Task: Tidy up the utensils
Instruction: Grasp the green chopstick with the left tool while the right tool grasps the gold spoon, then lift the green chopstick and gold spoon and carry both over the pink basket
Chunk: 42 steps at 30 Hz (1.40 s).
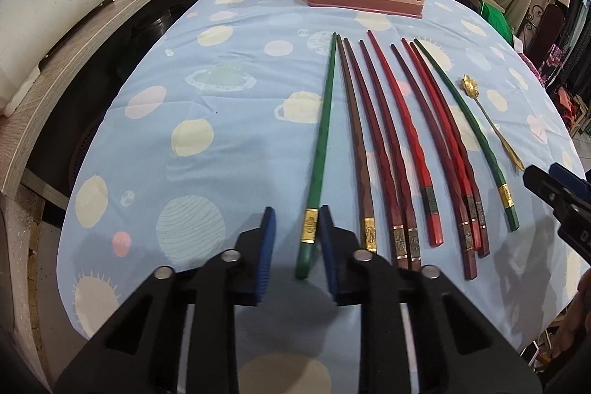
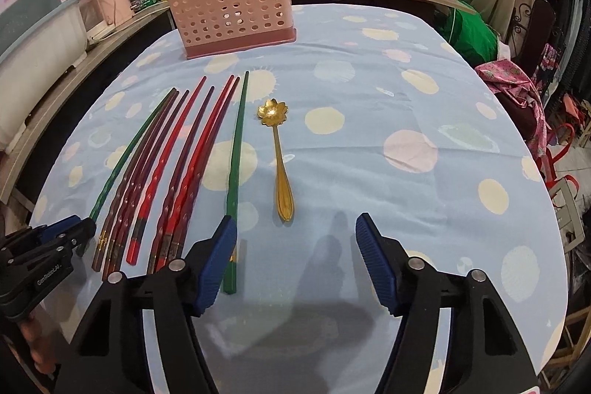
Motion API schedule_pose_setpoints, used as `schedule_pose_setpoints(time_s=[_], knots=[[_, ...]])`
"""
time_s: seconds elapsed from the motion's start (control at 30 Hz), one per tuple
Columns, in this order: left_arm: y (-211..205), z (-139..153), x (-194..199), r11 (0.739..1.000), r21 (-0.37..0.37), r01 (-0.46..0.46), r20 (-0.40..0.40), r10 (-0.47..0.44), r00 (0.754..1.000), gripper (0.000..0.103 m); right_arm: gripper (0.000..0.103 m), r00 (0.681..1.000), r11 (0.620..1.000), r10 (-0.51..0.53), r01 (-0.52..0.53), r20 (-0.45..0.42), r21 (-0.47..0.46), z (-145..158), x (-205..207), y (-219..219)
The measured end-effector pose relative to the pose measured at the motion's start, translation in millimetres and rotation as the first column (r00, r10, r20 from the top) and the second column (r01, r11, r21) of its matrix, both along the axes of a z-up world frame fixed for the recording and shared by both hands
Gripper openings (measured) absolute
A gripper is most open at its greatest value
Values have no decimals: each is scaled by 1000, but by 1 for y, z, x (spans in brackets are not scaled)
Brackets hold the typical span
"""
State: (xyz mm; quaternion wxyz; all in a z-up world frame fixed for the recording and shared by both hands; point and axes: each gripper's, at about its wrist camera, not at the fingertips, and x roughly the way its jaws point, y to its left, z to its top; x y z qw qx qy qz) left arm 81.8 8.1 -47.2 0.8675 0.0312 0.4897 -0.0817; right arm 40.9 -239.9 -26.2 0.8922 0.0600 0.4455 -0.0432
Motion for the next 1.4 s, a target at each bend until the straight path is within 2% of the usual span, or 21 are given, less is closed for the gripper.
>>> schedule_pose_setpoints(time_s=[0.03,0.17,0.33,0.4,0.5,0.7,0.83,0.97,1.0,1.4], knots=[[1,0,0,1000,-1,-1,-2,1,1000,10,54,1000,1000,3,-3,-5,5,-1,4,-1],[2,0,2,1000,-12,-1,-11,1,1000,9,41,999,1000,6,-5,-36,29,-11,18,-4],[2,0,5,1000,-16,-4,-17,4,1000,9,36,999,1000,19,-19,-29,-18,-13,26,1],[2,0,5,1000,-16,-7,-19,6,1000,9,23,999,999,30,-31,-28,-32,-13,26,2],[2,1,5,1000,-22,-5,-22,5,1000,8,12,999,999,46,-47,-25,-19,-13,25,2],[5,3,6,999,-37,-5,-35,4,999,7,10,998,998,50,-49,-25,27,-10,22,0],[6,11,2,999,-44,-2,-25,1,1000,7,10,999,998,49,-49,-2,32,3,17,0],[9,28,1,998,-63,-4,-6,4,1000,7,8,999,998,40,-41,25,44,21,15,-3],[9,33,1,998,-67,-6,1,7,1000,7,2,999,998,38,-40,31,49,26,15,-3],[6,92,18,994,-109,11,95,0,995,7,2,992,997,24,-33,121,72,74,21,-14]])
